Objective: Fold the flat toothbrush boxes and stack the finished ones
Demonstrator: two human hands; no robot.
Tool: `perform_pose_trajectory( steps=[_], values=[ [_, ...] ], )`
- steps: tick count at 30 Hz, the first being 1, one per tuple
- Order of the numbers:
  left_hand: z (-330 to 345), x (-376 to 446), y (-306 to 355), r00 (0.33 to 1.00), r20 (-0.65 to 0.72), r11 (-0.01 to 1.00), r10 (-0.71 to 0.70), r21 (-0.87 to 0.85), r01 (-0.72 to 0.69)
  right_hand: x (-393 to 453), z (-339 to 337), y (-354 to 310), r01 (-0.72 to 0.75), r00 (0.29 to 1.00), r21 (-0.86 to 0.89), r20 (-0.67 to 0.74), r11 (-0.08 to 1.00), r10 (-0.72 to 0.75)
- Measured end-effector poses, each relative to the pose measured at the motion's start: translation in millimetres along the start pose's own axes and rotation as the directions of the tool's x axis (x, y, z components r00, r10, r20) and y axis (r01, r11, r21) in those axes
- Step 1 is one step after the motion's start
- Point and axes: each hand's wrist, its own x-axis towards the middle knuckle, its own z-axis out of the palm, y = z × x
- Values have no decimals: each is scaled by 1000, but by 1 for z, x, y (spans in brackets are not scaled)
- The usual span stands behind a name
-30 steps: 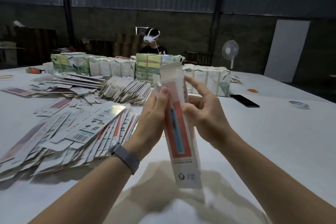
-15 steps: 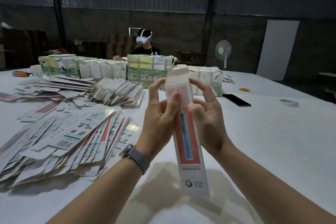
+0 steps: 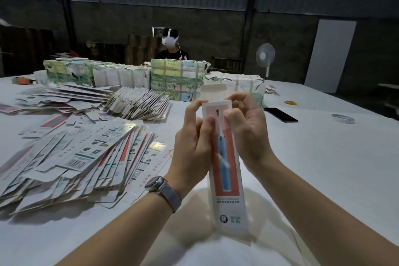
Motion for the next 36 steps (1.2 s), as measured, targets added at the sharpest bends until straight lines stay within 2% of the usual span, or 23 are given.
perform_pose_trajectory(
  steps=[8,12,17,22,26,36],
  values=[
    [1,0,4,1000,-22,1000,9,1,-9,3,1,-5,-4,999,49,-35,999,5],
    [3,-1,11,996,-38,992,-84,-102,80,2,4,-9,14,1000,82,-11,997,-13],
    [2,1,12,992,-33,973,-124,-200,115,4,4,-10,20,1000,91,3,996,-20],
    [2,3,7,993,-68,989,-98,-115,90,2,6,-9,-51,997,94,56,994,46],
    [1,2,2,997,-68,999,-30,23,31,4,4,-11,-83,995,102,62,991,77],
    [2,-1,8,998,-62,996,20,91,-14,7,7,-18,-110,993,-2,43,994,110]
  ],
)
